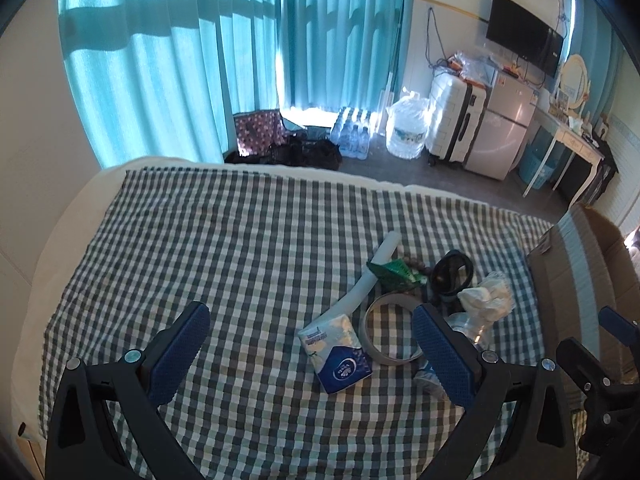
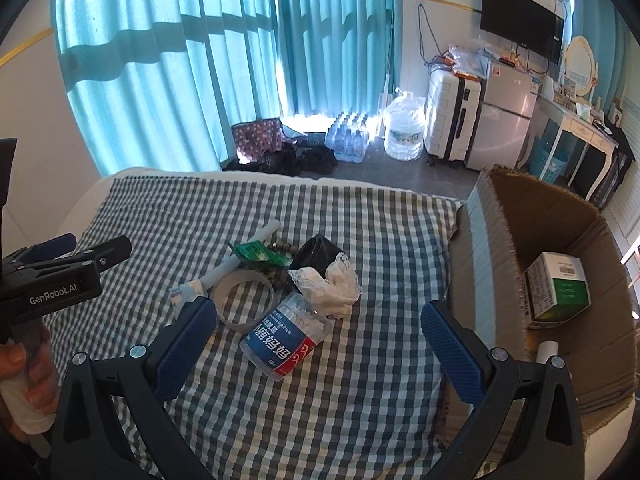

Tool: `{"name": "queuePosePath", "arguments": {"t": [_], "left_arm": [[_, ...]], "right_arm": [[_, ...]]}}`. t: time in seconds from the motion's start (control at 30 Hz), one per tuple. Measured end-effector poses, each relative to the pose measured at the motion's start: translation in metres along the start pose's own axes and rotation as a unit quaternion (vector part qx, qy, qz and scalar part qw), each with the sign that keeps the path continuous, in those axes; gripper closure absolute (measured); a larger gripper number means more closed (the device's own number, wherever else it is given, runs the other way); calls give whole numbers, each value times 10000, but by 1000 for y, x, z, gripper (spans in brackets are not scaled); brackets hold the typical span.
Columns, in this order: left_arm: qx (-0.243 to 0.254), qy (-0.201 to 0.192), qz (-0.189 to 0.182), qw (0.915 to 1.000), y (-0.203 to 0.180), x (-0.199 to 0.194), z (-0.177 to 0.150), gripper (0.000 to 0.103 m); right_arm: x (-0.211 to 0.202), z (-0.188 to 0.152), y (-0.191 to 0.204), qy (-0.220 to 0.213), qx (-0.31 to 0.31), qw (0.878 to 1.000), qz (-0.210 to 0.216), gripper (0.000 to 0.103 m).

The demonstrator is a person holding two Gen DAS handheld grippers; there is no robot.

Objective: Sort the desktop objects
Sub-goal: 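Move both tools back over the items on the bed, then grasp the clear floss-pick container with the right tool while the left tool grasps the tissue pack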

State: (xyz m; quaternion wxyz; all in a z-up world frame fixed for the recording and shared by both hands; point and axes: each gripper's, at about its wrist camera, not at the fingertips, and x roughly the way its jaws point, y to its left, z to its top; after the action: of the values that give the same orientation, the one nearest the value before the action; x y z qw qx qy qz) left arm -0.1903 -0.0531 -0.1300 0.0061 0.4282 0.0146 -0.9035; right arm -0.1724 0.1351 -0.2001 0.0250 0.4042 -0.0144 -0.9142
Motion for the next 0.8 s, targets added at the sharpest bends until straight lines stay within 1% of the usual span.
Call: {"name": "queuePosePath", "arguments": {"t": [0.27,0.33,0.6,0.8], "left_arm": [[32,562,116,9983,-1,58,-21,0],[37,701,90,9975,-1,70,-29,0],[93,1051,39,9944,-5,101,-50,0],[72,1167,30,9931,-7,115,-62,0]], "right_arm": [[47,-13,3,431,24,9991,43,0],[57,-17,3,554,38,9984,72,0],[89,-31,8,904,7,9959,72,0],[105,-40,13,1041,51,9945,115,0]]}}
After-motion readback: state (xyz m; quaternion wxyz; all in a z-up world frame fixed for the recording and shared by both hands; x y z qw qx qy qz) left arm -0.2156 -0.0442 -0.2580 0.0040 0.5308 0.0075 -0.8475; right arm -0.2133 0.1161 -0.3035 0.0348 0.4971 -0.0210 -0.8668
